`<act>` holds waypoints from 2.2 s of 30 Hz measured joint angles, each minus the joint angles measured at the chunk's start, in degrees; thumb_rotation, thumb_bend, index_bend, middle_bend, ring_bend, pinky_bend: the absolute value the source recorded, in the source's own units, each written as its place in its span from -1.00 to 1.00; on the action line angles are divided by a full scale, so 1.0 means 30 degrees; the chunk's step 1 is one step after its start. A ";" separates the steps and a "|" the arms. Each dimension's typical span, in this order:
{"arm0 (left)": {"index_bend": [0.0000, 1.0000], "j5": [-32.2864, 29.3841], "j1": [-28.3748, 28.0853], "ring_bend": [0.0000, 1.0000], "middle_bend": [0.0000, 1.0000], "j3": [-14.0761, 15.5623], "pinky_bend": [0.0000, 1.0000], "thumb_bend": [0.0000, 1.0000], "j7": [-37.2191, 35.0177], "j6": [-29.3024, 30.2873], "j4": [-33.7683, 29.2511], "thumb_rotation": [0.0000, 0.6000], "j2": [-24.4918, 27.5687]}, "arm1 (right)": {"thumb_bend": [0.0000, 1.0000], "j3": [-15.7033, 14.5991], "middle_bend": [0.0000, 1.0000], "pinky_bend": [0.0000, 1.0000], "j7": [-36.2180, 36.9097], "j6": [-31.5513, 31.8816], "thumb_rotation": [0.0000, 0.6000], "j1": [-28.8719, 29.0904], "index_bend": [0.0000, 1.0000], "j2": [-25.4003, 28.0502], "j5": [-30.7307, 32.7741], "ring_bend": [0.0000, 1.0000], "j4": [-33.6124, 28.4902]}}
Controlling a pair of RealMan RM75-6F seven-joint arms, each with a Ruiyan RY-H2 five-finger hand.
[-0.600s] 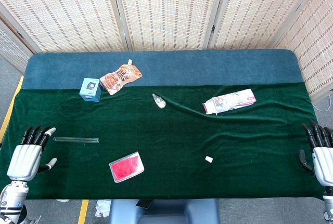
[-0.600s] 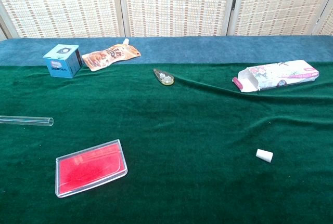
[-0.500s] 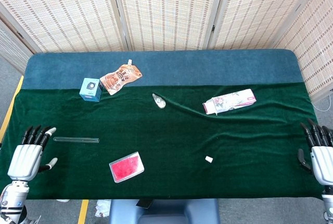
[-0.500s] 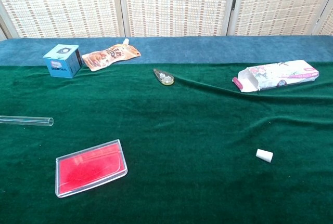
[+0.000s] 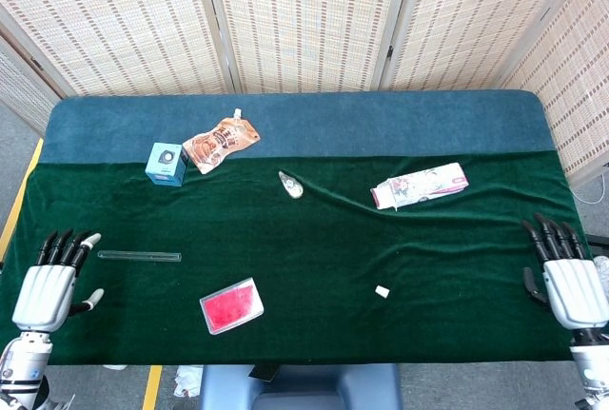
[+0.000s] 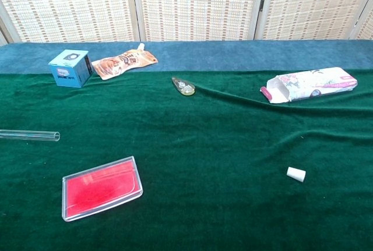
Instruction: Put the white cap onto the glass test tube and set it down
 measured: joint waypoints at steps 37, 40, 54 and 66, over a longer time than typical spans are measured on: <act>-0.64 0.0314 0.0447 -0.81 -0.69 0.0304 -1.00 -0.53 -0.0441 0.0473 0.0001 1.00 0.0163 | -0.48 -0.1218 -1.00 -1.00 -0.4654 -0.5438 1.00 0.4298 -1.00 -0.5317 -0.2005 -1.00 0.2461; -0.64 0.0299 0.0441 -0.81 -0.69 0.0325 -1.00 -0.53 -0.0520 0.0404 0.0100 1.00 0.0175 | -0.48 -0.1226 -1.00 -1.00 -0.4797 -0.5798 1.00 0.4640 -1.00 -0.5639 -0.2020 -1.00 0.2570; -0.63 0.0236 0.0431 -0.81 -0.71 0.0350 -1.00 -0.53 -0.0988 0.0216 0.0632 1.00 -0.0028 | -0.48 -0.1217 -1.00 -1.00 -0.5226 -0.7165 1.00 0.5976 -1.00 -0.7220 -0.1588 -1.00 0.3390; -0.62 0.0164 0.0374 -0.81 -0.71 0.0320 -1.00 -0.53 -0.1289 0.0074 0.0973 1.00 -0.0150 | -0.48 -0.1065 -1.00 -1.00 -0.5650 -0.7887 1.00 0.6896 -1.00 -0.8036 -0.1159 -1.00 0.3629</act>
